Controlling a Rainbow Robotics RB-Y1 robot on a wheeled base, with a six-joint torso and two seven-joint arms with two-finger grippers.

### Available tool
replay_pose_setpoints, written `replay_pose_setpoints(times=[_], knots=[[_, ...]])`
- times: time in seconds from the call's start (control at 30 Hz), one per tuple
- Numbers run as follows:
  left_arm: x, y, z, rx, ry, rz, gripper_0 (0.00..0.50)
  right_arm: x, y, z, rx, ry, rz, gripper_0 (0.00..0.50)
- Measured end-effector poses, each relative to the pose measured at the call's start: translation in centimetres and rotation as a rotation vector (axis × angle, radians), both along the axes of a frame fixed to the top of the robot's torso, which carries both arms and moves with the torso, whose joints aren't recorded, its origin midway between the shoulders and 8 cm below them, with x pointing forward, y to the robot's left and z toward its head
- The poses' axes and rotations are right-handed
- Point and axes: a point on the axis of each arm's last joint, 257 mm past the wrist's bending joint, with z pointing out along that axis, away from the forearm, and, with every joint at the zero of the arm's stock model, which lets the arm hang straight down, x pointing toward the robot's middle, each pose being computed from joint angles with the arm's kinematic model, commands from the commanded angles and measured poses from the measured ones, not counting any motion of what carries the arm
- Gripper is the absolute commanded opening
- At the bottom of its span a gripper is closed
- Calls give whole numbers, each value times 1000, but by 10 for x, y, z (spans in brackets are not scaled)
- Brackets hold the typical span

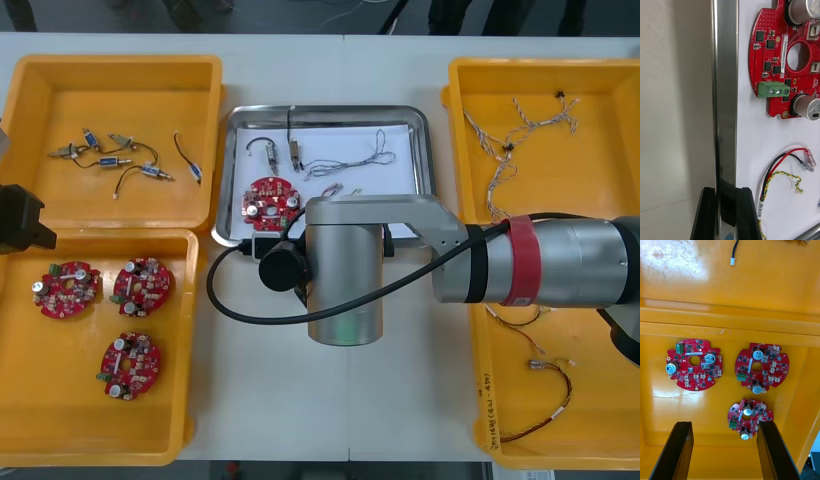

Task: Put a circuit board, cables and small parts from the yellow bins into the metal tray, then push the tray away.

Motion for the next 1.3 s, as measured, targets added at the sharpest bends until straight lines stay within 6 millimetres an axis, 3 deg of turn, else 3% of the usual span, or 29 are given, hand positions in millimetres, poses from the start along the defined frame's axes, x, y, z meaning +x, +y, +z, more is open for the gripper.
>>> replay_pose_setpoints(times=[1.3], knots=[[0, 0, 0, 0, 0, 0, 500, 88, -3, 51, 59, -115, -43, 20]])
